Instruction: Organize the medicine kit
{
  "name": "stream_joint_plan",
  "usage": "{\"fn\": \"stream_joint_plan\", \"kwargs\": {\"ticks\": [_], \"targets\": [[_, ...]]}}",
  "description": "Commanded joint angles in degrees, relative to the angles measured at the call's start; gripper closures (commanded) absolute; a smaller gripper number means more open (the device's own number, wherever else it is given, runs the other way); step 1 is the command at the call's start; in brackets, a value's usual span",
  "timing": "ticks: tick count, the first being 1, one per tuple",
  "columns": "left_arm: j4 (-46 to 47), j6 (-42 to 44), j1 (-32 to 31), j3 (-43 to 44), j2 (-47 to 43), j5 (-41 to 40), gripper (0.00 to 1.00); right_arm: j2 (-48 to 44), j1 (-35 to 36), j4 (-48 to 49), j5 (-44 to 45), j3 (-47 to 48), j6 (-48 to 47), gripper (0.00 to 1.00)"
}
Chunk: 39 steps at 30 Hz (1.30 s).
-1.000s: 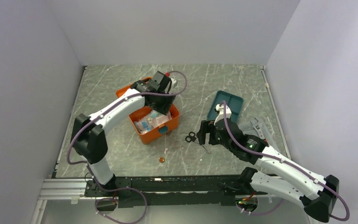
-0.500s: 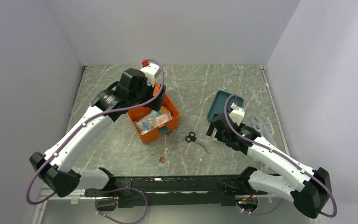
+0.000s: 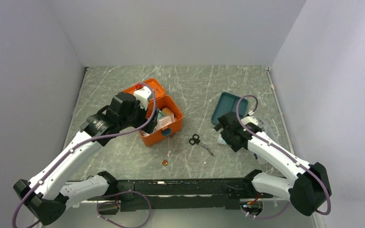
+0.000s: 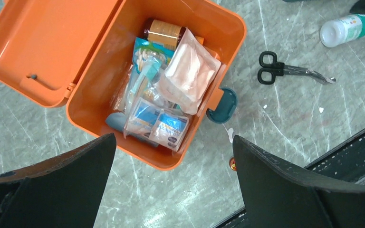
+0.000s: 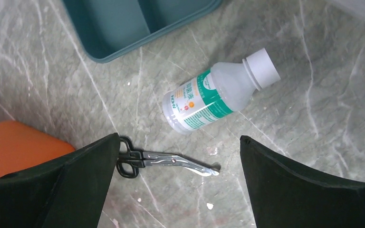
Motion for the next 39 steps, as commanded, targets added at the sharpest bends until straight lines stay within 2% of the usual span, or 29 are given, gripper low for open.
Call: {"fn": "stream_joint_plan", "kwargs": {"ticks": [1, 10, 21, 31, 39], "targets": [[4.03, 1.76, -0.31, -2.68, -3.44, 2.62, 0.0, 2.98, -1.13, -2.26, -2.42, 2.74, 11.33, 0.01], [5.29, 2.57, -0.31, -7.18, -6.12, 3.16, 0.01, 3.33, -1.61, -1.2, -4.78, 0.83, 20.48, 0.06], [9.37, -0.47, -0.25, -12.83, -7.52, 10.8, 0.01, 1.74, -2.47, 4.2, -4.31, -6.56, 30.6, 0.07], [9.49, -0.33, -0.25, -14.34, -8.85, 10.55, 0.01, 7.32, -4.26, 5.52, -4.06, -5.68, 31.82, 0.08], [9.58, -0.53, -0.28, -14.48, -8.45, 11.37, 0.01, 8.38, -5.83, 6.35, -3.82, -6.52, 32.37, 0.15]]}}
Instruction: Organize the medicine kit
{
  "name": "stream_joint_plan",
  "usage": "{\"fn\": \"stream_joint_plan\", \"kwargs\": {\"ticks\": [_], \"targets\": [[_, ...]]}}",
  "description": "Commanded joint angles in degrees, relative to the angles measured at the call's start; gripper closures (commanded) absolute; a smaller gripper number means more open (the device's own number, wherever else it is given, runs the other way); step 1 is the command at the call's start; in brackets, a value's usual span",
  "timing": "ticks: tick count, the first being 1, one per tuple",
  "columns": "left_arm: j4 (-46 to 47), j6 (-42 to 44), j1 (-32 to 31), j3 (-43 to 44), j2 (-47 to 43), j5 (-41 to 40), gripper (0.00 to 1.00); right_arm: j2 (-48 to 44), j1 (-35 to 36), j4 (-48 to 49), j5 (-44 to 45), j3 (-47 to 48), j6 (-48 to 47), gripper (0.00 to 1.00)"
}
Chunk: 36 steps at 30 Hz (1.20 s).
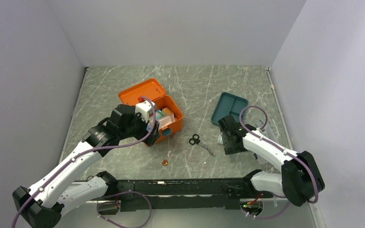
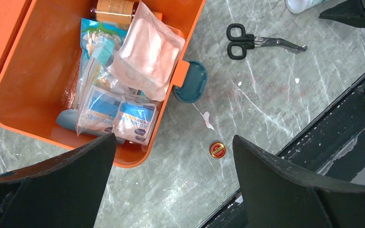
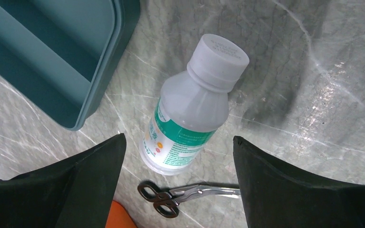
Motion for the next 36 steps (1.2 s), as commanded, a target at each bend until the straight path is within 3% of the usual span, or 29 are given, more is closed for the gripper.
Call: {"fn": "stream_joint_plan", "kwargs": {"ticks": [1, 17, 28, 36], "targets": [[2.09, -1.01, -0.24, 0.02, -0.47, 1.63, 0.01, 0.65, -0.98, 1.3, 0.72, -0.12, 1.71, 0.17], [1.78, -0.88, -0.27, 0.06, 0.5, 0.49, 0.01, 1.89, -2.4, 4.87, -1.48, -3.96, 0.31, 0.47], [1.41, -0.71, -0.24, 0.23, 0.96, -0.33, 0.01, 0.13, -2.39, 4.9, -3.56, -4.6, -4.44, 1.0], [1.18, -0.7, -0.27, 0.34, 0.96, -1.27, 0.01, 1.63, -1.42, 8.71, -11.33, -3.58, -21.0, 1.0]]}}
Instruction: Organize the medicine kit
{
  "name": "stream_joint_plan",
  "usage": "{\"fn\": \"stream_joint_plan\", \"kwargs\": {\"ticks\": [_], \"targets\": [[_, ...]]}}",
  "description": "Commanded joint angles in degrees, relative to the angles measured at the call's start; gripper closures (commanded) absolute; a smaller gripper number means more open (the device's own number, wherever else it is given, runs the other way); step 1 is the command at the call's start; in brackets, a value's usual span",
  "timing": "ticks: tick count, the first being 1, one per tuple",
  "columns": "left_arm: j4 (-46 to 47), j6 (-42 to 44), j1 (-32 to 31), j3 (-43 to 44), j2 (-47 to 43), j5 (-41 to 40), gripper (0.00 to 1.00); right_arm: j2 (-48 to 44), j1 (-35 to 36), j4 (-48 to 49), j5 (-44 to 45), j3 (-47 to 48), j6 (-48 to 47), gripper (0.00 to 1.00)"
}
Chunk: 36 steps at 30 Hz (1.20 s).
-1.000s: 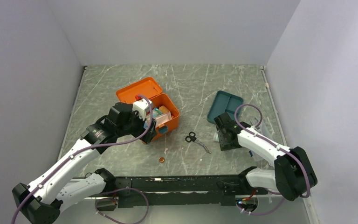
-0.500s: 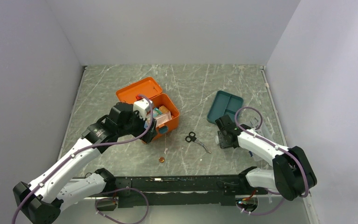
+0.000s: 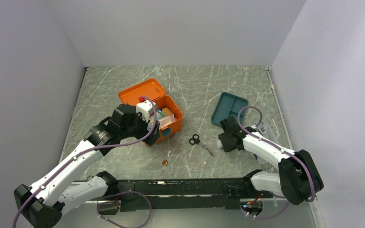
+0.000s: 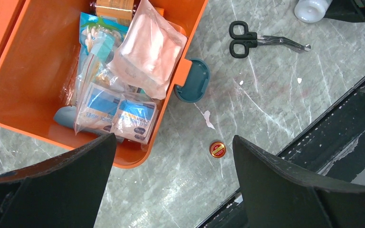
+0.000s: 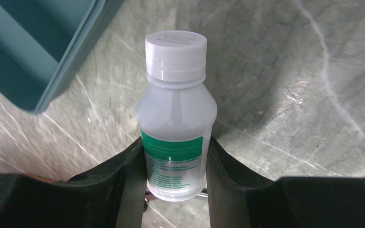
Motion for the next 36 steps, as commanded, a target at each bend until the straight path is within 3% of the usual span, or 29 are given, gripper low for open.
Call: {"fn": "stream_joint_plan", "kwargs": {"ticks": [1, 10, 17, 24, 36], "targets": [[1.12, 0.15, -0.23, 0.4, -0.12, -1.37, 0.01, 0.82, 1.32, 2.93, -6.97, 0.43, -13.22, 1.0], [0.8, 0.18, -0.2, 0.17, -1.53, -4.23, 0.01, 1.22, 7.1, 7.96, -8.19, 2.72, -29.81, 1.0], [0.69, 0.19, -0.23, 0.11, -3.71, -7.76, 0.01, -0.28, 11.95, 8.31, -5.67, 9.71, -42.91, 1.0], [1.24, -0.65, -0.25, -0.67, -9.24, -16.9, 0.01, -0.26, 12.72, 11.89, -11.75, 18.67, -58.8, 1.0], [1.97, -1.29, -0.26, -1.74, -14.31, -25.39, 0.01, 14.62, 13.67, 8.56, -30.04, 45.23, -84.36, 1.0]]}}
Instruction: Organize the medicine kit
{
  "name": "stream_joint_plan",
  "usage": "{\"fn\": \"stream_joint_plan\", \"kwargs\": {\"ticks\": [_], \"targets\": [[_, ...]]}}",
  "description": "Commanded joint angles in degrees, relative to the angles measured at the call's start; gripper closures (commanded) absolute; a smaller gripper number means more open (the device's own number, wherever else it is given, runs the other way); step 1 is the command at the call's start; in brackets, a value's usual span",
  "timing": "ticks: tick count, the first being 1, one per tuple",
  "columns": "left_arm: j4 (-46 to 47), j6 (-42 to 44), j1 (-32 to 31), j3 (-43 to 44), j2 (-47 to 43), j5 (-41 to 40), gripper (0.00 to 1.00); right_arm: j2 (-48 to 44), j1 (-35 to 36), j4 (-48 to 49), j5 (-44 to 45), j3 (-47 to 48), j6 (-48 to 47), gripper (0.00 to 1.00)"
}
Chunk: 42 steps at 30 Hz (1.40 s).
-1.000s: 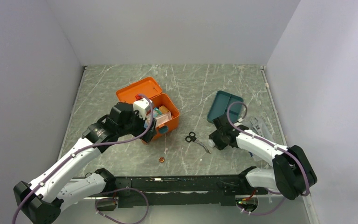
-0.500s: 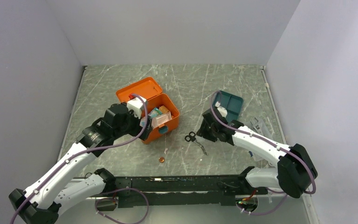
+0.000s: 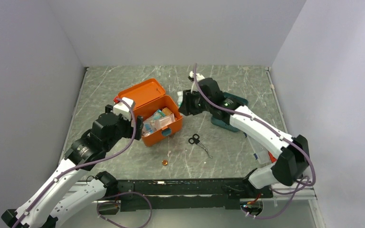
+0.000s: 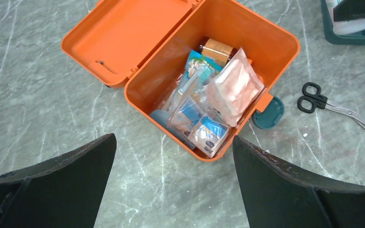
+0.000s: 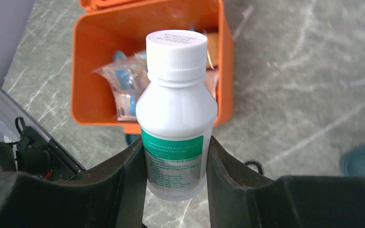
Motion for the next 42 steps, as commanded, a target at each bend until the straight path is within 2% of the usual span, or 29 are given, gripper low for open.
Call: {"fn": "stream_joint_plan", "kwargs": {"ticks": [1, 6, 12, 28, 31, 42], "targets": [[1.88, -1.01, -0.27, -0.4, -1.02, -4.19, 0.01, 6.14, 0.56, -1.17, -9.69, 10.3, -12.12, 1.0], [1.67, -1.02, -0.25, -0.38, -1.17, -4.92, 0.01, 17.61, 1.45, -10.4, -13.64, 23.75, -17.19, 1.0], [1.81, -0.89, -0.26, -0.47, -1.35, -5.01, 0.01, 28.89, 2.71, -16.99, -12.51, 34.76, -18.13, 1.0], [1.96, -0.66, -0.22, -0.54, -1.47, -4.39, 0.01, 38.59, 4.57, -26.99, -2.66, 42.11, -15.5, 1.0], [2.0, -0.67, -0.11, -0.48, -1.42, -4.31, 0.01, 39.54, 4.83, -27.5, -1.64, 43.1, -14.84, 0.9], [2.03, -0.49, -0.14, -0.52, -1.22, -4.06, 0.01, 40.59, 5.85, -28.64, 3.65, 46.88, -13.72, 0.64]]}}
